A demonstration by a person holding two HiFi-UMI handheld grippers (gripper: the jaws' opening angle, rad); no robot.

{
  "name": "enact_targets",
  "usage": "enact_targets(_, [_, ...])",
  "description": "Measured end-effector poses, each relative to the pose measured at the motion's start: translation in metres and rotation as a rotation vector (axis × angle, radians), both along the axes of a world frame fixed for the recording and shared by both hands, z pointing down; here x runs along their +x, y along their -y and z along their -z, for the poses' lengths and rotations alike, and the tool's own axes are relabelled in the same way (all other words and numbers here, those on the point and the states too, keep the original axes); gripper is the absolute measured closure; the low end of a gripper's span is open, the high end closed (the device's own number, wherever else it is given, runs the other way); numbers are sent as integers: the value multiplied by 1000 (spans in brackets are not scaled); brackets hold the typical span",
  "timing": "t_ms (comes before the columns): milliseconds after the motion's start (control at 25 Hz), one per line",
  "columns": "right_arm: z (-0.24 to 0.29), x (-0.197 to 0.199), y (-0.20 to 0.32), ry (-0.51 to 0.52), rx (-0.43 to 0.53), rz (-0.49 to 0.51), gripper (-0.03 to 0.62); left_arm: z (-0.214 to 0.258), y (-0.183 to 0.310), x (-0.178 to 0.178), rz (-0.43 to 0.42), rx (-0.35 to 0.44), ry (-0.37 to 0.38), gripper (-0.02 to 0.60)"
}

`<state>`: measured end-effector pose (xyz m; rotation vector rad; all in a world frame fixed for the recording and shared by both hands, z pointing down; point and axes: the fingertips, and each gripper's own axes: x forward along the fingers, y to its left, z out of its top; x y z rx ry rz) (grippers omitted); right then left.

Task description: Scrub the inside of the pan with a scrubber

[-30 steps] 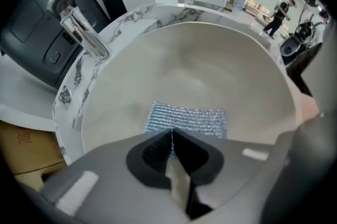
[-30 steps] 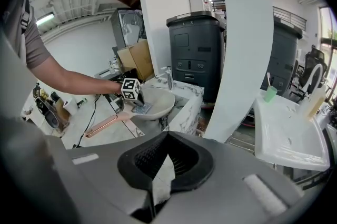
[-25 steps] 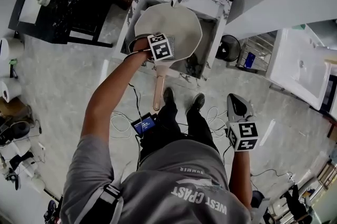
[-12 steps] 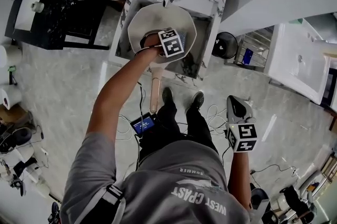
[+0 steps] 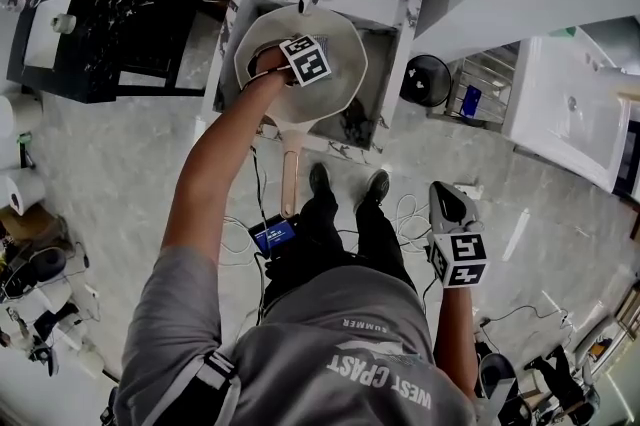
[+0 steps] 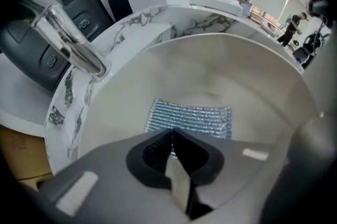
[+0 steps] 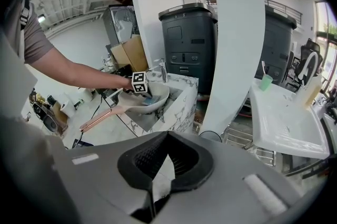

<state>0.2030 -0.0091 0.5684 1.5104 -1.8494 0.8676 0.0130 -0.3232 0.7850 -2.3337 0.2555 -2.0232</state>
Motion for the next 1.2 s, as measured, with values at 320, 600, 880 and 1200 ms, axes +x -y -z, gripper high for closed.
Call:
enact_targets(320, [-10, -8, 7, 14, -28, 42, 592, 3, 3, -40, 34, -10, 43, 575])
enact_targets(600, [-10, -16, 15, 21, -25, 77, 592, 9, -32, -42, 15, -57, 13, 575])
enact_targets(880, [-7, -20, 16, 15, -11, 93, 592, 31, -45, -33, 28, -22, -71, 576])
enact_targets(1200, [7, -28, 13, 4, 4, 104, 592, 79, -55, -24, 35, 35, -170, 575])
